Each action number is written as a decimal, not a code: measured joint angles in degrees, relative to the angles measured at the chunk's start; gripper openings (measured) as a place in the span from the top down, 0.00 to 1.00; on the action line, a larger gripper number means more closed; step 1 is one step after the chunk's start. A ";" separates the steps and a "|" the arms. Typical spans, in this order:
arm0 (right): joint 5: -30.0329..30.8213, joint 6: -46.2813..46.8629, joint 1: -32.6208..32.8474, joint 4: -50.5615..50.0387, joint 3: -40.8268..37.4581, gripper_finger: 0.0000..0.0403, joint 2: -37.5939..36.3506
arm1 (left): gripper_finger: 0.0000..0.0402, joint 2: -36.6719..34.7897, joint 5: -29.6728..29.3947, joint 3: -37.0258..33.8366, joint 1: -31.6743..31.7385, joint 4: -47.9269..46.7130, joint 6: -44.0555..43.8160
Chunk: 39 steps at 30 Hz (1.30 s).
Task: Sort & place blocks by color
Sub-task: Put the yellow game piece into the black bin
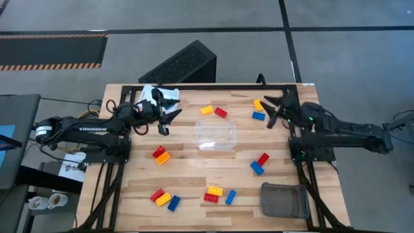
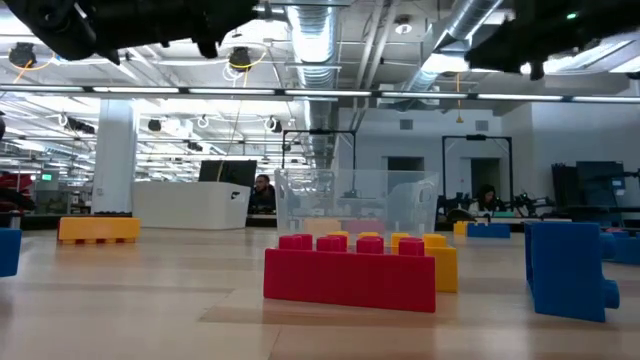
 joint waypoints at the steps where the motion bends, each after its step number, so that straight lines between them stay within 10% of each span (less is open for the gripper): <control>1: -0.44 0.83 -1.87 -1.79 1.46 0.49 2.11 | 0.59 0.90 0.69 0.00 0.00 1.52 0.48; 16: -21.56 2.08 -23.40 -9.76 11.52 0.34 34.05 | 0.59 8.05 5.27 0.83 6.88 6.69 -3.65; 39: -17.14 13.83 -35.37 -19.18 18.69 0.34 62.98 | 0.59 8.02 9.70 0.83 8.11 1.24 -9.67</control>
